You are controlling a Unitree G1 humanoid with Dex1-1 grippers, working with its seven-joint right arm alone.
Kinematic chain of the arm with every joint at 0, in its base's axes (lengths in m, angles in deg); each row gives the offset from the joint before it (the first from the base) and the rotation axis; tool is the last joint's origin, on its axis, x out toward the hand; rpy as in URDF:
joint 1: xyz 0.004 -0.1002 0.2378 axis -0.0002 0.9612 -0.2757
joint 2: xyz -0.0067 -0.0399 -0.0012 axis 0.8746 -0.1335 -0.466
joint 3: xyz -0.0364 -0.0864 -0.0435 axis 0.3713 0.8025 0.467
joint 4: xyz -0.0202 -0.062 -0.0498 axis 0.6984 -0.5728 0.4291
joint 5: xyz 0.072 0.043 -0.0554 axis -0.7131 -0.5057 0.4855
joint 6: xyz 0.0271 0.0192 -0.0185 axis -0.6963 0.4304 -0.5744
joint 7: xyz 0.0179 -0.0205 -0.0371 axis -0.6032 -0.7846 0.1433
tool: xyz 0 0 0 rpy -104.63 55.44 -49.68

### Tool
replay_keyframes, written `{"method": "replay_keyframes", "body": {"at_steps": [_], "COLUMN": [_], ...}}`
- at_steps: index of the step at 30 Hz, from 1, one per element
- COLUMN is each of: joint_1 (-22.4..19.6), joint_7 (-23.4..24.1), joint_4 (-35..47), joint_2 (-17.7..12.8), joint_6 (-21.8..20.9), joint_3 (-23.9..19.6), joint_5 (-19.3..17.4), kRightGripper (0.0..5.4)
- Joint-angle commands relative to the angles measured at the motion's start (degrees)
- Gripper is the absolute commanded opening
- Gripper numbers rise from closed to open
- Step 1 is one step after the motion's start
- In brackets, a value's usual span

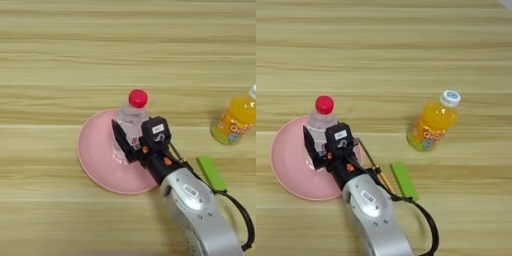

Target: Move the objects on the table

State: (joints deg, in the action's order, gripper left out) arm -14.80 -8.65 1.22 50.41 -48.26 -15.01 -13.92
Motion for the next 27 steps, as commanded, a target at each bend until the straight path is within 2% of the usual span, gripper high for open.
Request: {"method": "replay_keyframes", "body": {"at_steps": [1, 14, 27], "joint_1": [-2.38, -2.09, -1.92], "joint_7": [0.12, 0.03, 0.00], "joint_4": [1.59, 1.11, 2.20], "joint_2": [1.09, 1.24, 1.20], "joint_6": [-3.75, -4.38, -4.03], "joint_3": [-0.21, -0.20, -0.23], "joint_5": [-0.55, -0.24, -0.40], "kRightGripper": [3.54, 5.37, 5.37]}}
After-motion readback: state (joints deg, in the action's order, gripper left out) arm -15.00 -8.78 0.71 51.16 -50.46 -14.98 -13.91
